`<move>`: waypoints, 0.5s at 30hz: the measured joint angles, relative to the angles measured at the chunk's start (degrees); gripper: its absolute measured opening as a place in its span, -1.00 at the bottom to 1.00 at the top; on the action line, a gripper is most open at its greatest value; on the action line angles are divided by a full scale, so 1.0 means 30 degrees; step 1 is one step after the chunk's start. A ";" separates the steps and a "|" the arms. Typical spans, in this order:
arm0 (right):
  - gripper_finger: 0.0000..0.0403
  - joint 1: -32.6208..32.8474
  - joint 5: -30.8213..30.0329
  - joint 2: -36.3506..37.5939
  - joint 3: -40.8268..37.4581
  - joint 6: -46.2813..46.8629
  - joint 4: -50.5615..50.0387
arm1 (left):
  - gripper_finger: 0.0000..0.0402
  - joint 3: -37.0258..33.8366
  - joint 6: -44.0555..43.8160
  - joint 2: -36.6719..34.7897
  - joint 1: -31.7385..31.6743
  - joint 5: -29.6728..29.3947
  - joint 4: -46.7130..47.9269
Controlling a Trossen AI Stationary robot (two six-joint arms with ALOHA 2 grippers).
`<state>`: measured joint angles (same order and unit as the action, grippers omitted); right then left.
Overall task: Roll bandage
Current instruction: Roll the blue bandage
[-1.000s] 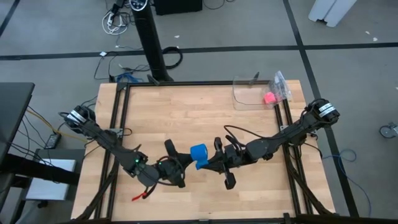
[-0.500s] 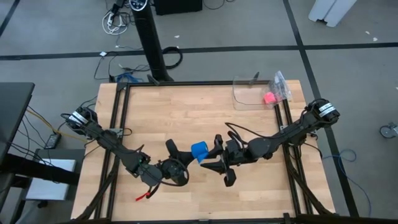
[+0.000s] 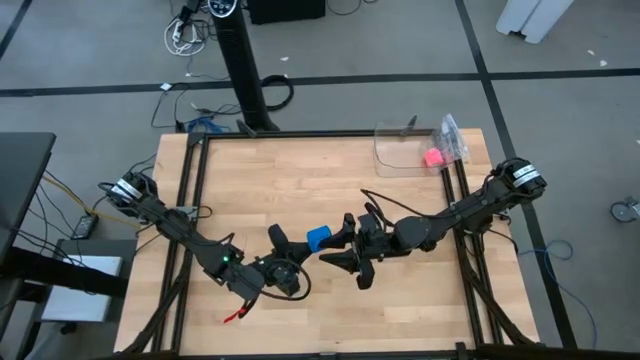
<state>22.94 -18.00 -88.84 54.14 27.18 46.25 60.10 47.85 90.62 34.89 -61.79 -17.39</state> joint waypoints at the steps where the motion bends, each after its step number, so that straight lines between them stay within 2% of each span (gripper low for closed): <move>1: -0.08 -0.0067 0.0002 0.0009 0.0014 0.0452 -0.0191 | -0.91 0.0000 0.0514 0.0020 0.0000 -0.0108 0.0043; 7: -0.08 -0.0394 -0.0019 0.0029 0.0025 0.3251 -0.0958 | -0.91 0.0000 0.4577 0.0707 -0.0015 -0.1120 -0.0067; 15: -0.08 -0.0962 0.0079 0.0022 0.0018 0.8162 -0.3085 | -0.91 -0.0007 0.7991 0.1872 -0.0029 -0.2292 -0.0343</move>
<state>20.05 -17.76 -88.77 54.19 51.67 37.00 60.08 71.82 96.24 34.81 -68.66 -18.42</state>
